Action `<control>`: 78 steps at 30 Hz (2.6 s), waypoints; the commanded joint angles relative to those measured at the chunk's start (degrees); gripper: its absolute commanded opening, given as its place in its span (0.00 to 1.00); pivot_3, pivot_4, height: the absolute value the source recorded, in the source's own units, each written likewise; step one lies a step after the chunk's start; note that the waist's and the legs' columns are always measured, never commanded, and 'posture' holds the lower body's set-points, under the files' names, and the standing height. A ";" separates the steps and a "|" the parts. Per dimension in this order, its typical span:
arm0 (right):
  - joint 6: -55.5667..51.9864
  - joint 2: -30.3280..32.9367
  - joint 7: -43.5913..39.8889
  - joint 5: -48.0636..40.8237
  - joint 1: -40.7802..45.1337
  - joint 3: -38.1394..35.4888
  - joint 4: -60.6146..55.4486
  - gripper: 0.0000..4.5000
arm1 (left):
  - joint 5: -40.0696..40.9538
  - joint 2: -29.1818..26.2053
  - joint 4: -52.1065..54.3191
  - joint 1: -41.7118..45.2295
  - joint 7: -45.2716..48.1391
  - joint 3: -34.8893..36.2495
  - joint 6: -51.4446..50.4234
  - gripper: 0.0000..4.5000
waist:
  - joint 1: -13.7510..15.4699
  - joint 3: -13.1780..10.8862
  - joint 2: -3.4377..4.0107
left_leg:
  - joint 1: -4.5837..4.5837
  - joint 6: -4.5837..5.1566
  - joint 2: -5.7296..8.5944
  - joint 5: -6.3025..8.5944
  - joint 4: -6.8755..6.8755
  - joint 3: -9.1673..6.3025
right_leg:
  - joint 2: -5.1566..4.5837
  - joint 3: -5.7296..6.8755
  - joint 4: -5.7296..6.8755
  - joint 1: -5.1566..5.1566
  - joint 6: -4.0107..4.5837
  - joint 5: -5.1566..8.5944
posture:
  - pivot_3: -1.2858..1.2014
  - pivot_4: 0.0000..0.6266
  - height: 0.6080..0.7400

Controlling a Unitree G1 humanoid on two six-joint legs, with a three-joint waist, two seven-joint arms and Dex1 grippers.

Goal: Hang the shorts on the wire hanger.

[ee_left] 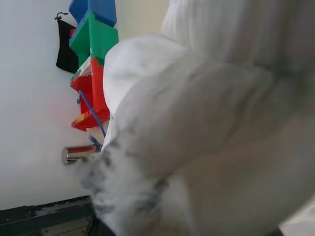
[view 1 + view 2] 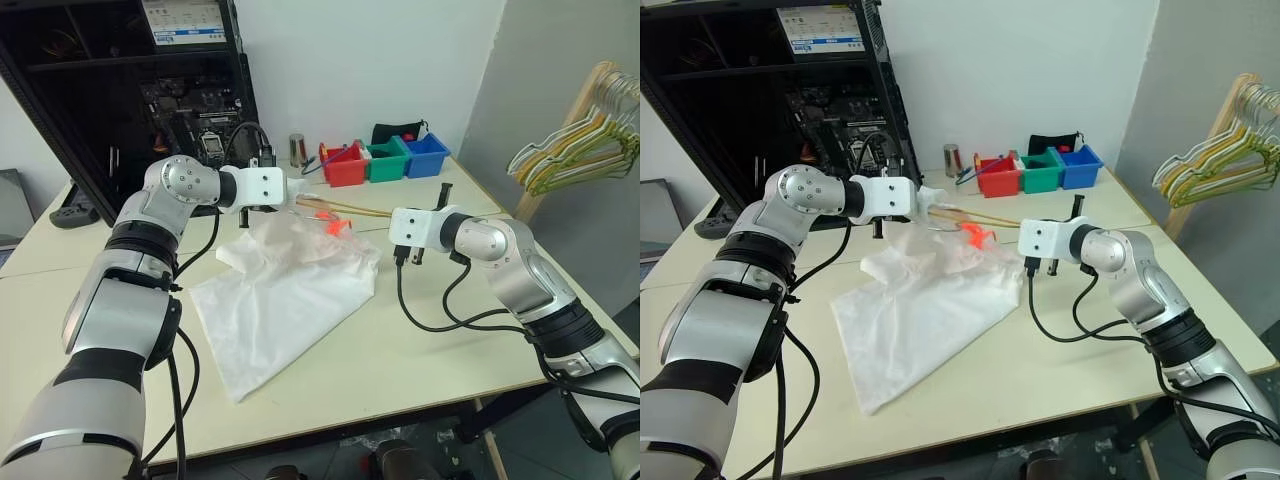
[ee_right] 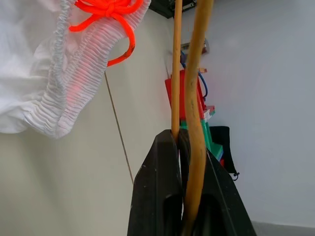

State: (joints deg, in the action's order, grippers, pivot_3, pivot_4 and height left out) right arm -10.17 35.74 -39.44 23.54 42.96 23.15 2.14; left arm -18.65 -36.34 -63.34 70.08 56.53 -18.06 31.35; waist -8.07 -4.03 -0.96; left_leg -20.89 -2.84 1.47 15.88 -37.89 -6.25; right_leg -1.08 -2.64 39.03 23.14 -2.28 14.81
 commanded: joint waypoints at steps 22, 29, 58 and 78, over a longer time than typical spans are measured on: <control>-7.14 6.64 -15.59 -10.06 -2.76 -8.85 -10.52 0.70 | 4.78 -1.37 11.14 -7.59 5.94 2.32 -1.52 0.00 | 0.01 0.02 -0.01 | -0.02 0.00 -0.03 0.00 -0.05 -0.03 | -0.07 0.01 0.02 -0.02 0.22 -0.13 | 0.46 0.00 1.00; -31.48 8.99 -25.42 -26.62 -3.73 -18.70 -9.71 0.99 | 9.88 -4.45 21.93 -15.18 10.74 4.96 -10.37 0.00 | -0.42 0.03 0.00 | -0.01 0.00 -0.11 0.00 -0.04 -0.03 | -0.05 0.01 0.03 -0.02 0.22 -0.13 | 0.45 0.00 1.00; -33.06 -16.12 -19.37 -38.88 3.11 -15.97 26.19 0.99 | 23.99 -12.05 53.14 -29.26 14.98 13.03 -43.87 0.00 | 0.03 0.30 -0.03 | 0.03 0.00 -0.14 0.00 -0.03 -0.20 | -0.09 0.07 0.10 -0.05 0.24 -0.15 | 0.50 0.00 1.00; -32.37 -12.29 -19.83 -39.18 0.46 -16.59 20.48 0.04 | 24.59 -12.40 52.28 -30.50 14.38 13.96 -42.94 0.00 | 0.13 0.31 -0.02 | 0.03 0.00 -0.14 0.00 -0.03 -0.22 | -0.10 0.06 0.10 -0.05 0.24 -0.15 | 0.50 0.00 1.00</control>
State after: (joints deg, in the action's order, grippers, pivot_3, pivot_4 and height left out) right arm -43.46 21.94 -58.73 -14.88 43.29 7.87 26.49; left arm 4.48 -47.49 -12.26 39.83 71.38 -6.72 -11.80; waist -7.94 -3.72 -0.99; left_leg -20.86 -2.84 1.32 15.88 -37.92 -6.46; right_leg -1.18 -2.59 39.13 23.09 -2.04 14.66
